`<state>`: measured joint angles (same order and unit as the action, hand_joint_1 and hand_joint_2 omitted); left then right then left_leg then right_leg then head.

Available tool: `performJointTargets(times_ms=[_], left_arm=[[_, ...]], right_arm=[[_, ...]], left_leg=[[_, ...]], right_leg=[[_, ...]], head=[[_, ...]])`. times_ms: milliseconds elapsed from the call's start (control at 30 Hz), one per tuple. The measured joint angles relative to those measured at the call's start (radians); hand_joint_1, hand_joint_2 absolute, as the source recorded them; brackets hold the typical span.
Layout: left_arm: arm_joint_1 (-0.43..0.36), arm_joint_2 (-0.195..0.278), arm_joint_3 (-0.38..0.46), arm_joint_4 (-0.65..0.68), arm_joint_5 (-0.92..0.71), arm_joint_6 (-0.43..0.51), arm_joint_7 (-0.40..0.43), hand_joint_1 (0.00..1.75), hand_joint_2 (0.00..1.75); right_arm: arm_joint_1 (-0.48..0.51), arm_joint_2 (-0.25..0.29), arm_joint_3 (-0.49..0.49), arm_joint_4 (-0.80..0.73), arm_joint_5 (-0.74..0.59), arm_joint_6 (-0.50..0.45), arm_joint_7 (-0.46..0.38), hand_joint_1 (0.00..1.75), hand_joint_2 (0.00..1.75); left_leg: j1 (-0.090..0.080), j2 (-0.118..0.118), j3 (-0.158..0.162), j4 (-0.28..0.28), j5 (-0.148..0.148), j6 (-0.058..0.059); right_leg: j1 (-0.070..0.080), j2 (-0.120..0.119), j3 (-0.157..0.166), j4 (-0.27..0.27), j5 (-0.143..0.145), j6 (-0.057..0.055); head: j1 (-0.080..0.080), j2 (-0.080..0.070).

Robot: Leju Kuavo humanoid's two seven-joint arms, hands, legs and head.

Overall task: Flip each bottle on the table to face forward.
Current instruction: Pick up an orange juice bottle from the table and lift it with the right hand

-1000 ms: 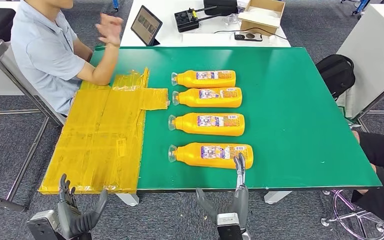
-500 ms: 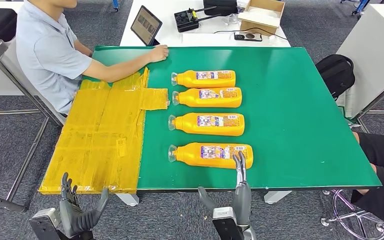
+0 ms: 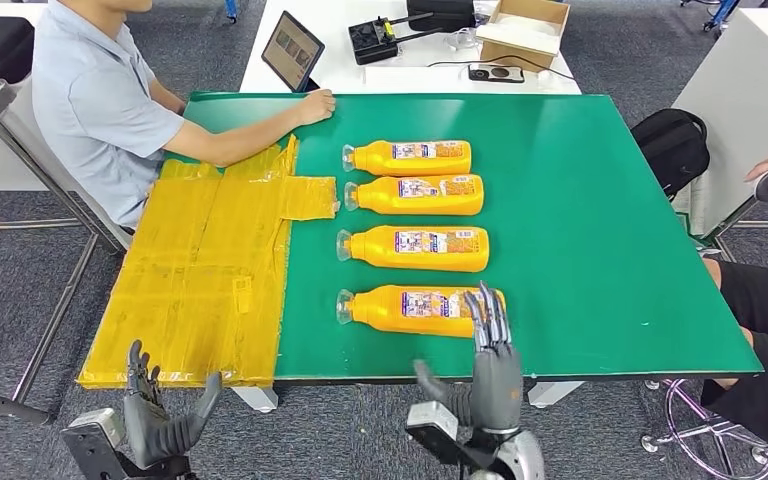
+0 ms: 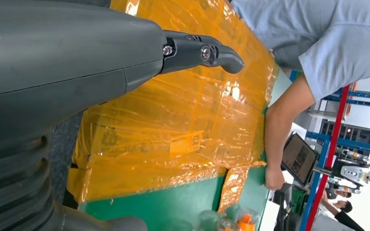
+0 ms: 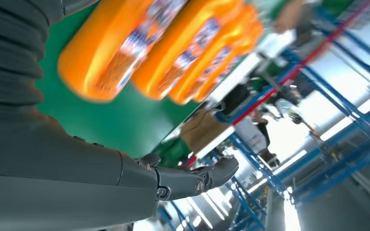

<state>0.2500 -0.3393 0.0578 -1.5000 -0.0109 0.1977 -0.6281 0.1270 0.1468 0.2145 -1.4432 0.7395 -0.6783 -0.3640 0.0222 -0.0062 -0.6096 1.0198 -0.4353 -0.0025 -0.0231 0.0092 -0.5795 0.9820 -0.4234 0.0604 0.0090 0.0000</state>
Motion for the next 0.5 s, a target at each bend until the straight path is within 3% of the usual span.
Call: performJointTargets(times_ms=[200, 500], left_arm=[[-0.023, 0.004, -0.036, 0.008, 0.002, -0.004, 0.022, 0.0, 1.75], [-0.061, 0.022, -0.086, 0.039, -0.005, -0.022, 0.044, 0.0, 1.75]], right_arm=[[-0.121, -0.046, -0.04, 0.065, 0.087, 0.089, 0.11, 0.0, 1.75], [-0.27, -0.077, -0.015, 0.246, 0.168, 0.263, 0.257, 0.0, 1.75]], left_leg=[[-0.001, 0.0, 0.0, 0.0, 0.001, 0.001], [0.0, 0.0, -0.001, 0.0, 0.002, 0.001]], right_leg=[[-0.001, 0.0, 0.0, 0.0, 0.002, 0.002], [0.0, 0.0, 0.0, 0.0, 0.002, 0.002]], head=[[0.0, 0.0], [0.0, 0.0]])
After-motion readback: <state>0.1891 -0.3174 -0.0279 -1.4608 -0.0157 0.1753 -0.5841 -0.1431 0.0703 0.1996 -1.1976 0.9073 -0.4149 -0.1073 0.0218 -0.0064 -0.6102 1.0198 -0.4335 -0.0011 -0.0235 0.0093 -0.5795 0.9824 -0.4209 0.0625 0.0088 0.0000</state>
